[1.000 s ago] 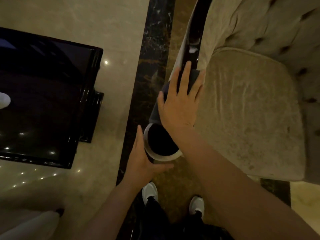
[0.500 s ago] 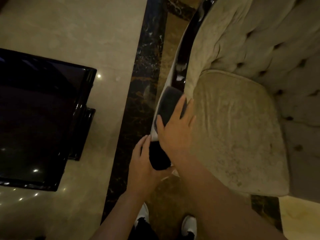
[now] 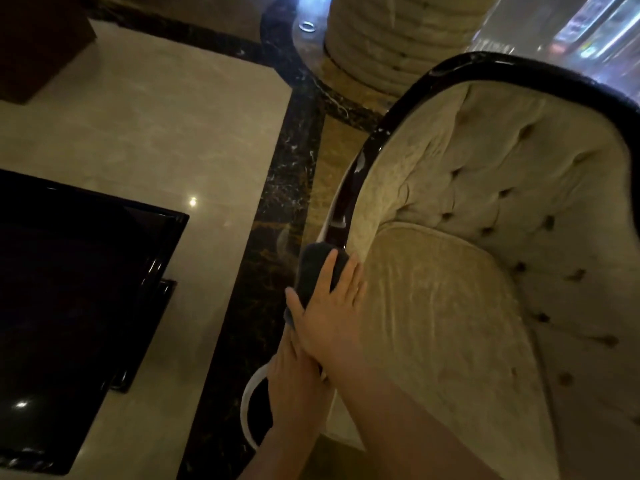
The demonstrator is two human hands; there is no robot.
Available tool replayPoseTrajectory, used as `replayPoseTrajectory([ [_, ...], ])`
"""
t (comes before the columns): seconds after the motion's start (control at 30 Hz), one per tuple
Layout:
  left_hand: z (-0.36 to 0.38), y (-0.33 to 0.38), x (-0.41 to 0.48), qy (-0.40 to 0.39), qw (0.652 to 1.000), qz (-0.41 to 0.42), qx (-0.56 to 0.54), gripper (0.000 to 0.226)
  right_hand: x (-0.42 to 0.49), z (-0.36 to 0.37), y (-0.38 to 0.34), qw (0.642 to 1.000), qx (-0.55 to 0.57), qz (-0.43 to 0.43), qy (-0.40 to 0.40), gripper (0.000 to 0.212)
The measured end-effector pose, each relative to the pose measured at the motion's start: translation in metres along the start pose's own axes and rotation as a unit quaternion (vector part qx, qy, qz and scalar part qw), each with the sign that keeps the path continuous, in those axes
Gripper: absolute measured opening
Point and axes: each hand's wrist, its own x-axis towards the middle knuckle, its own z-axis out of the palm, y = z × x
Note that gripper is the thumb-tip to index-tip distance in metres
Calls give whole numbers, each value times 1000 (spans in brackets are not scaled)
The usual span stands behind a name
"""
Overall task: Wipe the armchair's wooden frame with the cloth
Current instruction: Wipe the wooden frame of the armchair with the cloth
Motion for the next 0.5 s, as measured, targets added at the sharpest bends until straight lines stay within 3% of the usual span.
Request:
replayPoseTrajectory([
  [0.07, -9, 26, 29, 47, 995, -38, -80, 101, 54, -17, 3, 1000, -3, -11, -7, 89],
  [0.13, -18, 43, 66, 81, 991, -60, -88, 104, 105, -34, 11, 999, -18, -44, -23, 81],
  [0.2, -24, 51, 94, 85, 993, -50, -58, 108, 132, -44, 18, 987, -55, -150, -2, 71],
  [0.3, -24, 57, 135, 72, 996, -48, -28, 108, 151, -43, 48, 913, -30, -405, 30, 55],
  [0.4, -16, 60, 170, 48, 995, -82, -37, 109, 190, -47, 76, 822, -9, -568, -40, 51],
  [0.43, -15, 63, 185, 42, 993, -99, -46, 110, 213, -53, 79, 809, -24, -585, -53, 49],
  [0.5, -19, 78, 221, 33, 995, -99, -8, 110, 266, -69, 83, 835, -48, -546, -46, 46],
])
